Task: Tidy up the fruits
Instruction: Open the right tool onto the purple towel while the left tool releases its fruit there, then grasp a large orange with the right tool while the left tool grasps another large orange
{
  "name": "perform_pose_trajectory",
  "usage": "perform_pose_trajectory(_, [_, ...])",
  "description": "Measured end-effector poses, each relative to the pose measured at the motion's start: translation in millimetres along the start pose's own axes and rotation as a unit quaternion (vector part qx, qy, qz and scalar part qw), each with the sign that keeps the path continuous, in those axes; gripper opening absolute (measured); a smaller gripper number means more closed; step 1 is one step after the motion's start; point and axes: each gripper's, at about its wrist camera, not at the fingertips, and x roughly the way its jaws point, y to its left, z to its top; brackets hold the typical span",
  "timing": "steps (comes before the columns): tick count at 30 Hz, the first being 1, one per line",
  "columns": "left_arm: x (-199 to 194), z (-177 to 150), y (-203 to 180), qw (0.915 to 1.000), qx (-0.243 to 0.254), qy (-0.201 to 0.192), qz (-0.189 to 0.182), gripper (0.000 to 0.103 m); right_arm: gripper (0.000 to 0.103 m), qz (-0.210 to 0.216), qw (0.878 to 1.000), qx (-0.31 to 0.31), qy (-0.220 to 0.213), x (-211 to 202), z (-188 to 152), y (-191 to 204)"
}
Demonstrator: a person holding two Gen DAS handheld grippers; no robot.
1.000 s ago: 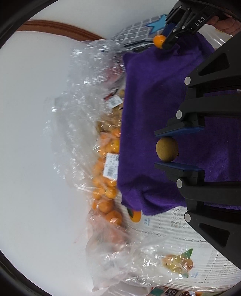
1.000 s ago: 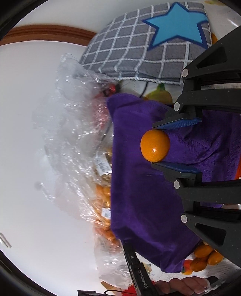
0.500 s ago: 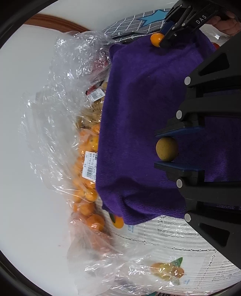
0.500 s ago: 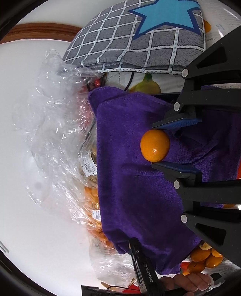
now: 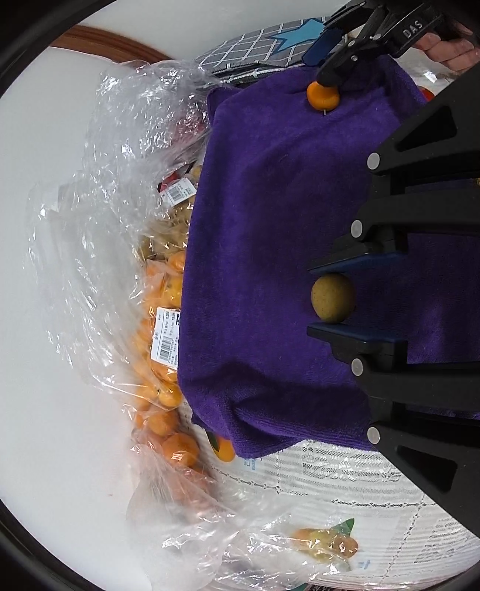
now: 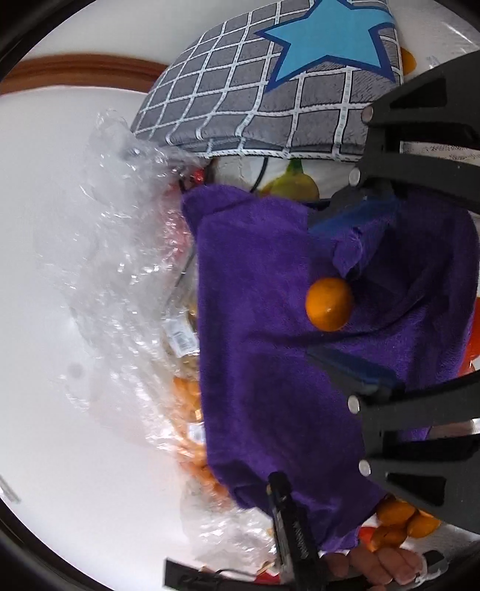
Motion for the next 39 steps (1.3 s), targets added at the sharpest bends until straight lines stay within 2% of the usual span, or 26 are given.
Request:
perform_pose_trajectory(8, [-23, 2, -7, 0.9997, 0.003, -0.022, -0.012, 0.026, 0.071, 0.004, 1.0, 0.012, -0.028, -20, 2, -1])
perform_pose_trajectory(10, [-37, 3, -9, 0.9992, 0.011, -0.037, -0.009, 0.026, 0.067, 0.009, 0.999, 0.009, -0.031, -27, 5, 1])
perform_pose_trajectory(12, [-54, 3, -10, 0.9982, 0.009, -0.059, -0.002, 0.026, 0.067, -0.002, 0.999, 0.005, -0.046, -36, 7, 3])
perform_pose_trajectory(14, [-68, 0, -7, 0.9974, 0.007, -0.07, -0.016, 0.026, 0.068, -0.016, 0.998, 0.005, -0.058, -47, 9, 5])
perform_pose_trajectory(15, [-76, -4, -5, 0.9971, 0.006, -0.072, -0.022, 0.026, 0.067, -0.014, 0.998, 0.004, -0.053, -53, 10, 7])
perform_pose_trajectory(20, [-97, -24, 10, 0.9975, 0.01, -0.07, -0.004, 0.026, 0.067, -0.001, 1.0, 0.008, -0.027, -78, -1, 12])
perform_pose_trajectory(23, [-104, -38, 26, 0.9981, -0.01, -0.06, -0.012, 0.026, 0.067, -0.003, 1.0, -0.001, -0.016, -89, -17, 22])
perform_pose_trajectory(25, [-108, -52, 38, 0.9986, -0.02, -0.046, -0.014, 0.026, 0.064, 0.004, 1.0, -0.01, -0.003, -92, -33, 33])
perform_pose_trajectory(27, [-112, -66, 46, 0.999, -0.019, -0.039, -0.011, 0.026, 0.059, 0.017, 1.0, -0.019, 0.007, -93, -47, 43])
perform_pose_trajectory(30, [-117, -85, 60, 0.9991, -0.024, -0.034, -0.009, 0.026, 0.058, 0.047, 0.998, -0.021, 0.025, -96, -70, 58])
perform_pose_trajectory(31, [-117, -89, 65, 0.9991, -0.028, -0.029, -0.011, 0.027, 0.058, 0.064, 0.997, -0.021, 0.032, -96, -78, 65])
perform_pose_trajectory(33, [-118, -99, 72, 0.9992, -0.032, -0.018, -0.016, 0.037, 0.058, 0.083, 0.995, -0.03, 0.041, -97, -88, 78])
perform_pose_trajectory(35, [-121, -106, 77, 0.9993, -0.03, -0.017, -0.015, 0.044, 0.058, 0.089, 0.994, -0.042, 0.042, -97, -97, 91])
perform_pose_trajectory(39, [-126, -116, 86, 0.9993, -0.029, -0.021, -0.007, 0.047, 0.058, 0.096, 0.992, -0.048, 0.068, -86, -106, 105])
